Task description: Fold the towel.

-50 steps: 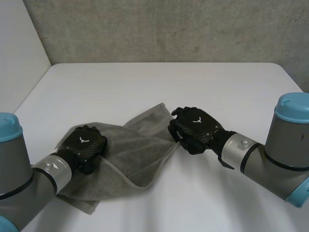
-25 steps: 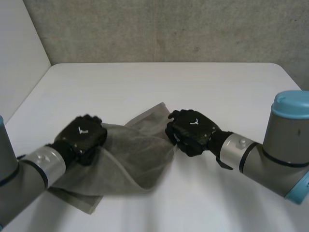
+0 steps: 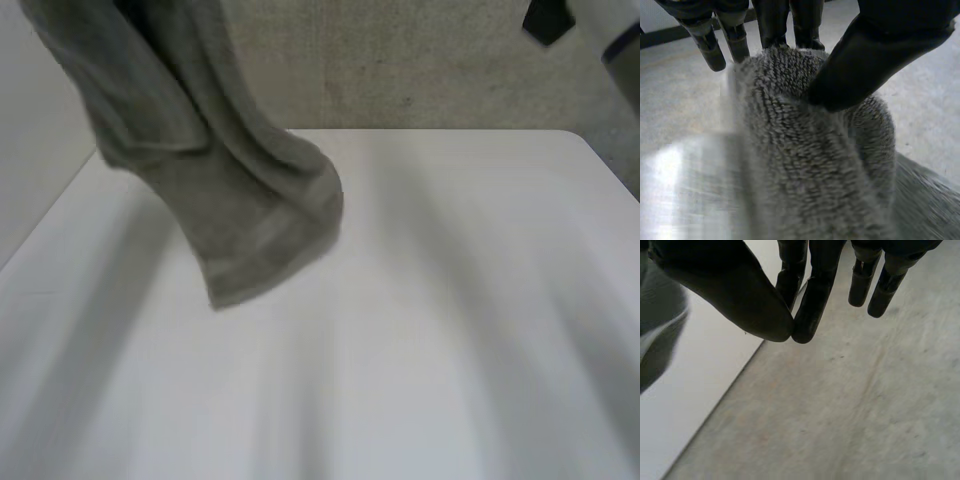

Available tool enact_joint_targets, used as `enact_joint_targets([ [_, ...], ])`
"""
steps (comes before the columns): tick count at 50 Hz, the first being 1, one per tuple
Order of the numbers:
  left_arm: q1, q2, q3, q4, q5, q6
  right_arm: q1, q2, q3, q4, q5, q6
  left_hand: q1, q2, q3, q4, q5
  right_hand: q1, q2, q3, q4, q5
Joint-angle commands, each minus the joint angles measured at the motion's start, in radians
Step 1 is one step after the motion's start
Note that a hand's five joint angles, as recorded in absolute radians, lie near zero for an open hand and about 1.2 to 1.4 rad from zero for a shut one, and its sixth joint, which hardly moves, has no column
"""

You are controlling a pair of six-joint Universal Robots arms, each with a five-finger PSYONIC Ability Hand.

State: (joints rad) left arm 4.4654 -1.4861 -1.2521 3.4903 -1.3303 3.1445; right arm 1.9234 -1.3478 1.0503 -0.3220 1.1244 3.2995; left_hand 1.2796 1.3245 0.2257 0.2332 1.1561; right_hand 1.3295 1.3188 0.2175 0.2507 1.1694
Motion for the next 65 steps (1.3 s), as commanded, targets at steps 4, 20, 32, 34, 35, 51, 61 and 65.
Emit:
enact_joint_targets([
  [4,0.109,0.115,-0.493,0.006,0.181,-0.012,0.006,-0.033,0.358,0.009,-0.126,-0.09,0.117,0.072,-0.051,-0.059,0.066,0.067,0.077,-0.043,-0.076,0.052],
  [20,0.118,0.185,-0.863,-0.042,0.273,0.09,0.048,0.144,0.514,0.074,-0.123,-0.228,0.117,0.072,-0.051,-0.059,0.066,-0.898,-0.887,-0.043,-0.076,-0.912],
  [32,0.216,0.156,-0.831,-0.066,0.264,0.18,0.051,0.137,0.527,0.077,-0.124,-0.228,-0.746,-0.791,-0.051,-0.059,-0.797,-0.919,-0.908,-0.043,-0.076,-0.933],
  [34,0.229,0.113,-0.814,-0.088,0.264,0.18,0.051,0.137,0.53,0.074,-0.124,-0.232,-0.928,-0.973,-0.051,-0.059,-0.979,-0.922,-0.911,-0.043,-0.076,-0.936],
  [35,0.229,0.113,-0.814,-0.088,0.264,0.18,0.049,0.137,0.53,0.072,-0.123,-0.236,-0.928,-0.973,-0.051,-0.059,-0.979,-0.922,-0.911,-0.043,-0.076,-0.936],
  [51,0.227,-0.029,-0.658,-0.146,0.261,0.166,0.046,0.142,0.534,0.07,-0.109,-0.244,-0.966,-1.011,-0.051,-0.059,-1.017,-0.948,-0.937,-0.043,-0.076,-0.962],
  [61,0.21,-0.046,-0.442,-0.162,0.257,0.033,0.042,0.156,0.536,0.067,-0.109,-0.245,-0.96,-1.005,-0.051,-0.059,-1.011,-0.948,-0.937,-0.043,-0.076,-0.962],
  [65,0.206,-0.053,-0.371,-0.158,0.25,-0.029,0.039,0.157,0.536,0.067,-0.109,-0.251,-0.96,-1.005,-0.051,-0.059,-1.011,-0.951,-0.94,-0.043,-0.076,-0.965],
])
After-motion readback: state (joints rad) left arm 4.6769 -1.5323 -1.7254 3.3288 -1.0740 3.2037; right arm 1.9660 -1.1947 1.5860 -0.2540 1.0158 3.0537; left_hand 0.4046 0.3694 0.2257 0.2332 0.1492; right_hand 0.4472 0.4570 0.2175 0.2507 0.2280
